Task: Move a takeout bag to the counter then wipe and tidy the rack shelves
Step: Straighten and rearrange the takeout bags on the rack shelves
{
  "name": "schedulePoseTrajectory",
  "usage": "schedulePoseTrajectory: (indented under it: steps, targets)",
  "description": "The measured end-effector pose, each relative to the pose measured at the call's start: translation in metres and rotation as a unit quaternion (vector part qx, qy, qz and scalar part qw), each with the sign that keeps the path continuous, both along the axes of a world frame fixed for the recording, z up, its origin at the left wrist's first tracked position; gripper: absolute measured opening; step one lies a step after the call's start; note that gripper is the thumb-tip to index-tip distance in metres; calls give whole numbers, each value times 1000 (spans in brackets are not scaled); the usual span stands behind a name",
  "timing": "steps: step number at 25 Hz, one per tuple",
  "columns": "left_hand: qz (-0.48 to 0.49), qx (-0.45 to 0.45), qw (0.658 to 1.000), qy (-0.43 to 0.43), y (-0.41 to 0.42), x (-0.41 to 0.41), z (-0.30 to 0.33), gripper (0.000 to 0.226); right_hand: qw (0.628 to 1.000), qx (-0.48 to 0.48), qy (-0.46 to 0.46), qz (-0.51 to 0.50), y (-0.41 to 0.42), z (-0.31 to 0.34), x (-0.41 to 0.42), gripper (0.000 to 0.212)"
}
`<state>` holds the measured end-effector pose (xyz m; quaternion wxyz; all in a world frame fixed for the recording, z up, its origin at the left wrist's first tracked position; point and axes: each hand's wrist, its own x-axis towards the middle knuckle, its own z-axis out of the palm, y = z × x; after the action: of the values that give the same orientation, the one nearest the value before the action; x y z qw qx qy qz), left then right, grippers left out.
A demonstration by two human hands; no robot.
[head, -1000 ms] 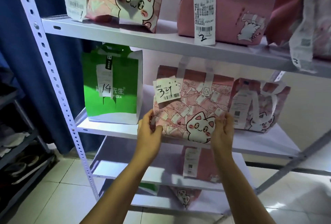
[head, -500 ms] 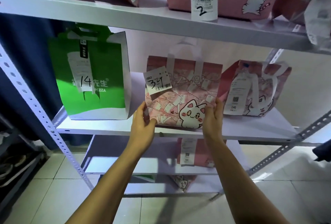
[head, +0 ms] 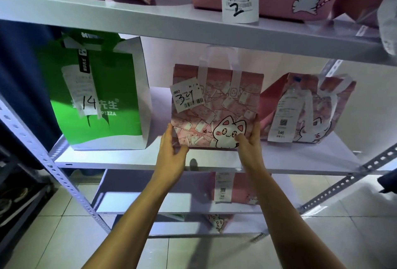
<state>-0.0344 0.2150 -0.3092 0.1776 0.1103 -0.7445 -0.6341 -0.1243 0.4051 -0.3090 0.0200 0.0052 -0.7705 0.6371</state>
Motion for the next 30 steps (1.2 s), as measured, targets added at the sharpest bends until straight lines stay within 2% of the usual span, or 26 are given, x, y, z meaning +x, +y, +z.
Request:
schedulePoseTrajectory:
  steps: [8,15,20,24,30]
  targets:
    - [10,-24,999,-19,2,8,9,63,1000,4,-1,-23,11,-4,5,82]
    - [25,-6,1000,-11,3,13,-12,56,998,9,20,-66,26,-11,24,56]
    - [32,-1,999,-33,-3,14,-18,57,998,36,10,-45,33,-9,36,60]
    - [35,-10,999,-39,6,20,-15,51,998,47,17,-48,39,-9,47,53]
    - [33,-25,998,-53,32,43,-25,28,998,52,27,-1,46,-25,76,45]
